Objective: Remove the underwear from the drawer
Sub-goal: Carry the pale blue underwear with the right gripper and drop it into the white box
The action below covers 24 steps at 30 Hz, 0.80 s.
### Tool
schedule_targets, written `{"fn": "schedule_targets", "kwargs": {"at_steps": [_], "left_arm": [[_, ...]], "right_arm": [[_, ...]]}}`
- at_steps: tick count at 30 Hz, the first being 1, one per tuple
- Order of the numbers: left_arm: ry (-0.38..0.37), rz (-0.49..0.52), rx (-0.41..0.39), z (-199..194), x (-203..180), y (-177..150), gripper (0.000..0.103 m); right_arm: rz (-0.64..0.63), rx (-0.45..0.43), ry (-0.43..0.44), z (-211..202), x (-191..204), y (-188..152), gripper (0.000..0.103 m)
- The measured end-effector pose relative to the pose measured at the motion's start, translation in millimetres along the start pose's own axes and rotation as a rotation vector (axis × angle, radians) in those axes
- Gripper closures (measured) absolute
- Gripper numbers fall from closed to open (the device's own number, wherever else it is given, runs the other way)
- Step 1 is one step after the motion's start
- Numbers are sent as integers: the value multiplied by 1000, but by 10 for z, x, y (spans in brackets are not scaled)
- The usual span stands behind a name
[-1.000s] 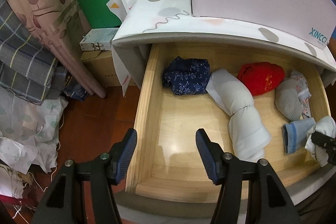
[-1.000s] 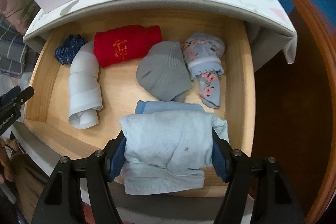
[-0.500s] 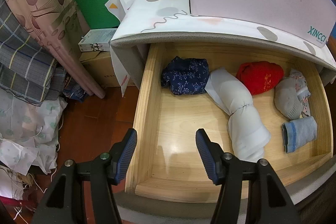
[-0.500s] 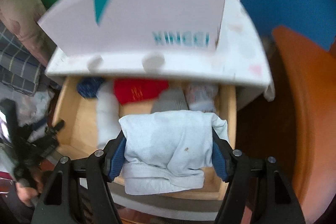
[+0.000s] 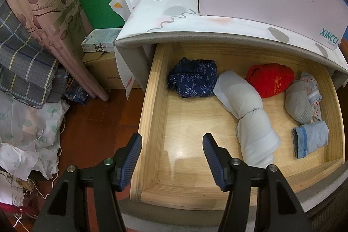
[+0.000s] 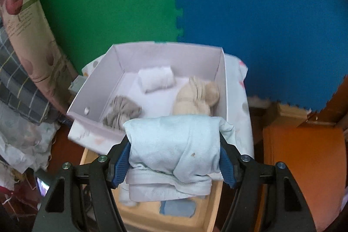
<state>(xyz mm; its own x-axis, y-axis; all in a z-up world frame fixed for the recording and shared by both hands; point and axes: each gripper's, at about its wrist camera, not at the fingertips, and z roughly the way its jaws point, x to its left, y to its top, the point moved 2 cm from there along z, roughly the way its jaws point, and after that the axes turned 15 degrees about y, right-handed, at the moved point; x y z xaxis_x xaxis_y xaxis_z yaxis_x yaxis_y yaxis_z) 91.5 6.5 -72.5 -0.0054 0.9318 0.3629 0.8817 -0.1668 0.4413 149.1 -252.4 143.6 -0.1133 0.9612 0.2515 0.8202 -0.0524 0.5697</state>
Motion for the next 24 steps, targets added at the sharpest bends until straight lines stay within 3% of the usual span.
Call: {"fn": "schedule_targets", "kwargs": {"at_steps": [8, 24], "left_arm": [[-16, -19, 1, 3, 39, -10, 43], [-22, -16, 7, 18, 26, -9, 43]], "right_arm": [[-32, 52, -64, 479, -28, 357, 37], [-34, 159, -101, 1194, -122, 360, 34]]}}
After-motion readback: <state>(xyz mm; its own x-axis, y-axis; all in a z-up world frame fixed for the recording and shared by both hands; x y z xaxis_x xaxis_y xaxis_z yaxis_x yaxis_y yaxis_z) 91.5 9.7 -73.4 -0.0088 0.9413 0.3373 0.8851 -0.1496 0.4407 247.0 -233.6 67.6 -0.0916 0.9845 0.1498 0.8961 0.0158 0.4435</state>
